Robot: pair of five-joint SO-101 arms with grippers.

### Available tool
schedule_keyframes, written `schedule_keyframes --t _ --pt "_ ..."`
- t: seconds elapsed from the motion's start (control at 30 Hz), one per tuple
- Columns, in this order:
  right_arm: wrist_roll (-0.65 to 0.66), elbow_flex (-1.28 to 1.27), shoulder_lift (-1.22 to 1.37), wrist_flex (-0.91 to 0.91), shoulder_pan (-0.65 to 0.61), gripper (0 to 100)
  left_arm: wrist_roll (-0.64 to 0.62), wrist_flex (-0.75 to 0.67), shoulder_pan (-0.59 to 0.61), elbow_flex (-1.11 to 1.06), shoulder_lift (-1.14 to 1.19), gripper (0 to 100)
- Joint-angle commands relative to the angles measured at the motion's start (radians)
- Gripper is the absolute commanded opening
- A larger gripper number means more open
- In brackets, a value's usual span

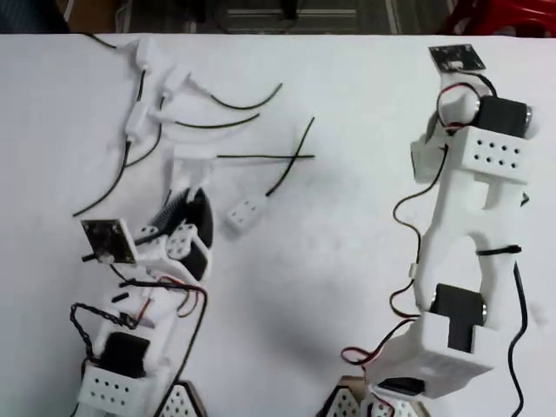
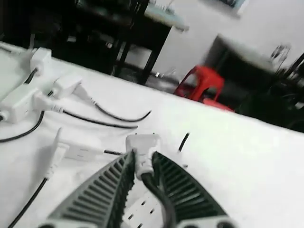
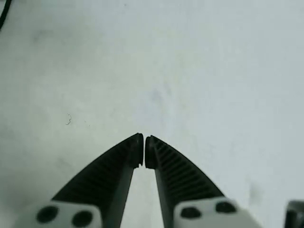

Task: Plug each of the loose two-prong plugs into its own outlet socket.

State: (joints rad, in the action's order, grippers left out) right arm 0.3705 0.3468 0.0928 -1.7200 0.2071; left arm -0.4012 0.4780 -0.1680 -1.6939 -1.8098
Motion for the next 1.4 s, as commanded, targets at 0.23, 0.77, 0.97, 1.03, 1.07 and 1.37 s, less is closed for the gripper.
schedule_keyframes --t 0.23,0.77,0.97,1.03,1.07,1.37 --pt "0.012 -0.120 -0.059 0.001 0.045 1.9 0.255 0.118 0.013 0.040 -0.005 2" --pt "0.008 -0.496 -0.050 0.108 0.045 1.9 0.410 0.417 0.008 0.381 0.056 2" --pt "0.005 -0.783 -0.050 0.354 0.044 1.9 0.434 0.448 0.007 0.637 0.495 2" --pt "0.005 -0.864 -0.050 0.440 0.045 1.9 0.491 0.506 0.004 0.783 0.667 2" --pt "0.003 -0.901 -0.050 0.475 0.045 1.9 0.520 0.551 0.004 0.865 0.746 2" --pt "0.003 -1.030 -0.061 0.601 0.044 1.9 0.680 1.002 0.001 1.608 1.429 2"
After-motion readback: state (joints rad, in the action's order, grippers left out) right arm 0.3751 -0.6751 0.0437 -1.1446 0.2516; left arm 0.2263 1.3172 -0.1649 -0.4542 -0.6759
